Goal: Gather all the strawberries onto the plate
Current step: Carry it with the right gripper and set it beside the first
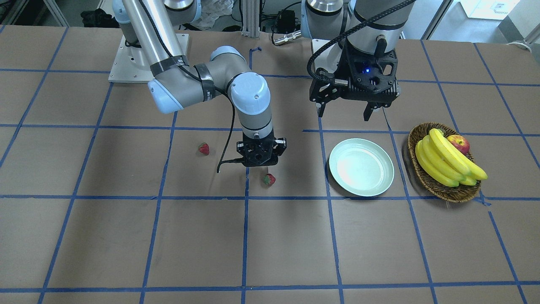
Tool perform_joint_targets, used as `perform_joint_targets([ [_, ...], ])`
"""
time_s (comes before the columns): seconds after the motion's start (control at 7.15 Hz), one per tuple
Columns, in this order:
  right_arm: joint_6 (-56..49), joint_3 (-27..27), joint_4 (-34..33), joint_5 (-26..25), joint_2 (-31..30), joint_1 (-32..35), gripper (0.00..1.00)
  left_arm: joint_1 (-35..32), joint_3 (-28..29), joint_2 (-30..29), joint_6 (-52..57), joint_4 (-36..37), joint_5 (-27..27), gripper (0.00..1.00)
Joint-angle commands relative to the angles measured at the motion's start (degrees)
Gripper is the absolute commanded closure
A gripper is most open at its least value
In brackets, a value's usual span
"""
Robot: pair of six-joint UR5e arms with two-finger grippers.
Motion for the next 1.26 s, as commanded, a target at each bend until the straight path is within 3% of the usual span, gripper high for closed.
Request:
perform_joint_targets([
  [0.0,1.0,-1.5,-0.2,0.7,2.5,2.3,0.79,0.0,0.0,0.0,0.0,0.1,0.0,0.00],
  [0.14,1.0,-1.4,-0.2,0.7,3.2,2.4,0.53,0.0,0.0,0.0,0.0,0.1,0.0,0.00],
  [0.28,1.0,-1.3,-0.1,0.7,3.0,2.4,0.01,0.0,0.0,0.0,0.0,0.1,0.1,0.00],
  [0.7,-2.3,-2.1,3.8,-0.4,-0.3,1.1,0.00,0.0,0.0,0.0,0.0,0.0,0.1,0.00],
  [0.98,-11.0,-0.6,15.2,-6.4,-6.7,-4.4,0.00,0.0,0.4,0.0,0.0,0.0,0.1,0.00],
  [1.12,-17.1,1.4,18.9,-6.6,-10.0,-8.1,0.00,0.0,0.3,0.0,0.0,0.0,0.0,0.00],
])
